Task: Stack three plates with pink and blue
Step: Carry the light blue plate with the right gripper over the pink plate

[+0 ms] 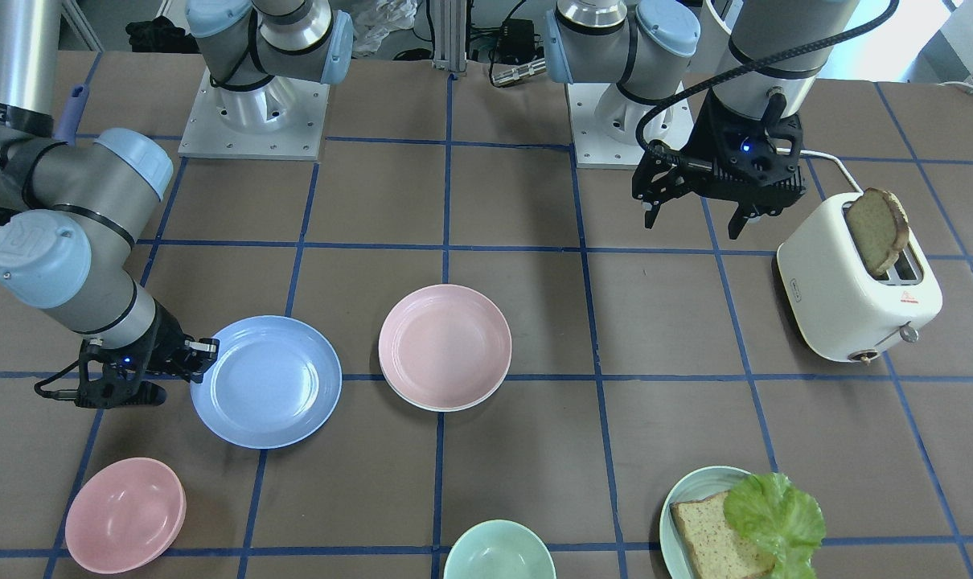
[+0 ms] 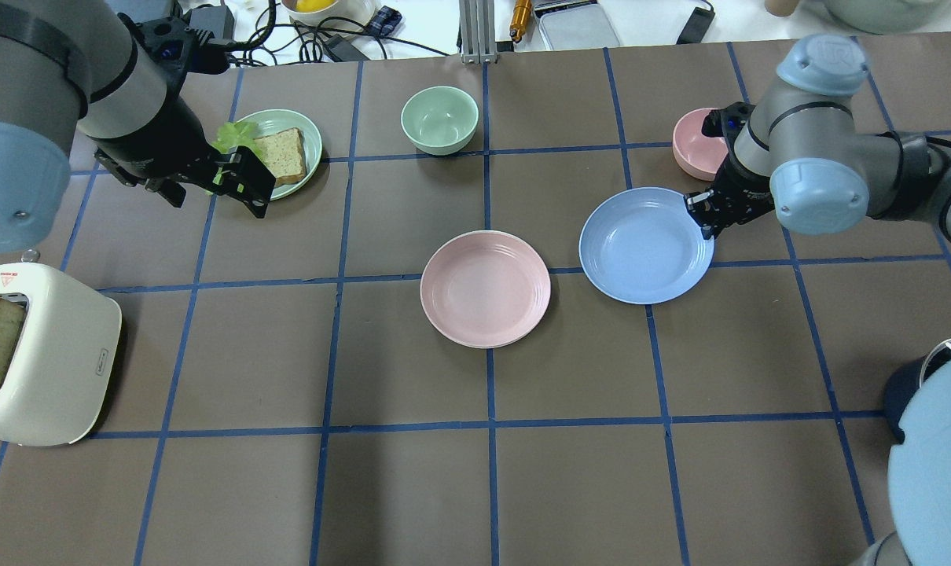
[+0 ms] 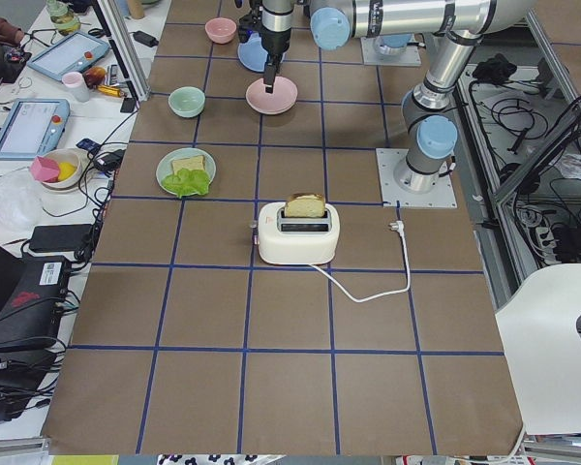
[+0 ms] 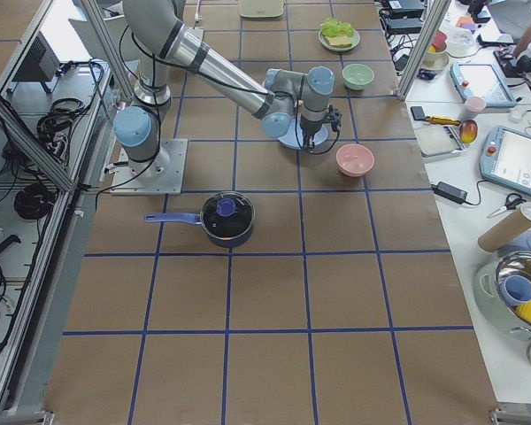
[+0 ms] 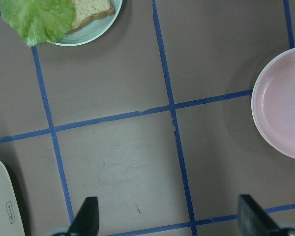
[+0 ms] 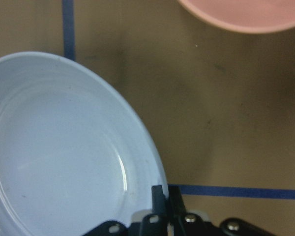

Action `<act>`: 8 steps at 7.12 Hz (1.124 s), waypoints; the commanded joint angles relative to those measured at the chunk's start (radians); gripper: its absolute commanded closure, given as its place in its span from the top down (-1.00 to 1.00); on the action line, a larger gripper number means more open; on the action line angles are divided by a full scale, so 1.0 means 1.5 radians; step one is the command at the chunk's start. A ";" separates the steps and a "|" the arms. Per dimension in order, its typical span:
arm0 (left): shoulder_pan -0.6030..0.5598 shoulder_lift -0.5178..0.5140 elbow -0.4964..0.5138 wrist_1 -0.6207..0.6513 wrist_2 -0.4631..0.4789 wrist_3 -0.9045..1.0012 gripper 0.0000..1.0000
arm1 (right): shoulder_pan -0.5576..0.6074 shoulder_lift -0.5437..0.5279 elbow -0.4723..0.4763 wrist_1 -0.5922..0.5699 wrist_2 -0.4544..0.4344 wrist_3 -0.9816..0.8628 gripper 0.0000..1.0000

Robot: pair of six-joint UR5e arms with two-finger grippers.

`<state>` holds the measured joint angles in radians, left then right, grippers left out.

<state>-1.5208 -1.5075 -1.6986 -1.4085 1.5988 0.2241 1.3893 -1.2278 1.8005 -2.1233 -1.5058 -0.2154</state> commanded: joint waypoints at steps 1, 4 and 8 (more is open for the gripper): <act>-0.002 0.017 -0.002 -0.001 -0.001 0.000 1.00 | 0.026 -0.006 -0.082 0.109 0.058 0.022 -1.00; -0.002 0.004 -0.001 0.000 -0.001 0.000 1.00 | 0.131 0.024 -0.143 0.188 0.076 0.100 -1.00; -0.002 0.002 -0.002 0.001 -0.001 0.000 1.00 | 0.246 0.079 -0.132 0.152 0.064 0.197 -1.00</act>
<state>-1.5232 -1.5052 -1.6985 -1.4055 1.5979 0.2240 1.7186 -1.1276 1.5954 -1.8646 -1.4073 0.0391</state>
